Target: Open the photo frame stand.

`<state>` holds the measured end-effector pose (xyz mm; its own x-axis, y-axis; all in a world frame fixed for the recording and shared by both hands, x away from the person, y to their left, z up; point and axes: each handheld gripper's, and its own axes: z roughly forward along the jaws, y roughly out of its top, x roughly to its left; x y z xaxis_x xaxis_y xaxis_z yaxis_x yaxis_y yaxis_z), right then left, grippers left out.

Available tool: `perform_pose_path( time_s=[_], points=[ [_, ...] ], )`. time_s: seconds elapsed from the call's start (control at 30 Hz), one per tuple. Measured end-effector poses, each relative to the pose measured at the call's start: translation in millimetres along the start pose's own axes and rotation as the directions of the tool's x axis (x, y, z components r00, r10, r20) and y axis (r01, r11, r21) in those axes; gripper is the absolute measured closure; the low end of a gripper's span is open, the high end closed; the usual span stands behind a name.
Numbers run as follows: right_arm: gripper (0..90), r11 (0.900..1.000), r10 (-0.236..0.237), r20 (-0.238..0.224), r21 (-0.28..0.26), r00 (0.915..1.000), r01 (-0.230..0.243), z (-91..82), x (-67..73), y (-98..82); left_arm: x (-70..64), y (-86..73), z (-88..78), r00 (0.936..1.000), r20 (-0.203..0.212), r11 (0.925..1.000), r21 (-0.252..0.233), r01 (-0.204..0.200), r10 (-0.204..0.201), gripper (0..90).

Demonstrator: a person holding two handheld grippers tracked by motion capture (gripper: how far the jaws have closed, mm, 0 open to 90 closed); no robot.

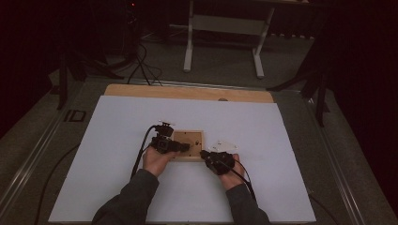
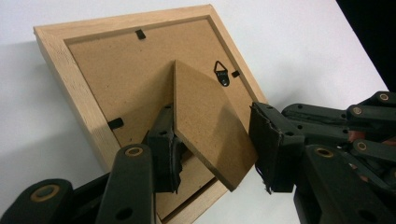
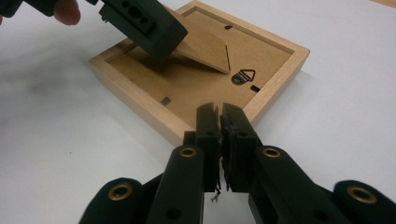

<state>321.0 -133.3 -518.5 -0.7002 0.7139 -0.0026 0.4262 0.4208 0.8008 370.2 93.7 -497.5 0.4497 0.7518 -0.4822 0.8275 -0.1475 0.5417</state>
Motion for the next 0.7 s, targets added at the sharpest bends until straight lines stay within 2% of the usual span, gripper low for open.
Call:
perform_pose_path(
  time_s=[0.2,0.43,0.7],
  points=[
    [78.6,1.000,0.000,0.008,0.004,1.0000,0.000,-0.6,-1.3,0.5,-0.2,-0.2,0.1,0.9999,-0.010,0.9999,0.009,-0.005,0.005,56.8],
    [75.4,1.000,0.009,0.005,0.008,0.9999,-0.009,-1.3,-3.2,0.9,-2.4,-1.0,-0.6,0.9995,-0.023,0.9998,0.009,-0.019,0.020,57.1],
    [73.2,1.000,0.026,0.007,-0.010,0.9996,-0.026,-6.0,-7.0,3.5,-9.5,-4.5,-3.7,0.9957,-0.056,0.9973,0.003,-0.073,0.073,57.2]
  ],
)
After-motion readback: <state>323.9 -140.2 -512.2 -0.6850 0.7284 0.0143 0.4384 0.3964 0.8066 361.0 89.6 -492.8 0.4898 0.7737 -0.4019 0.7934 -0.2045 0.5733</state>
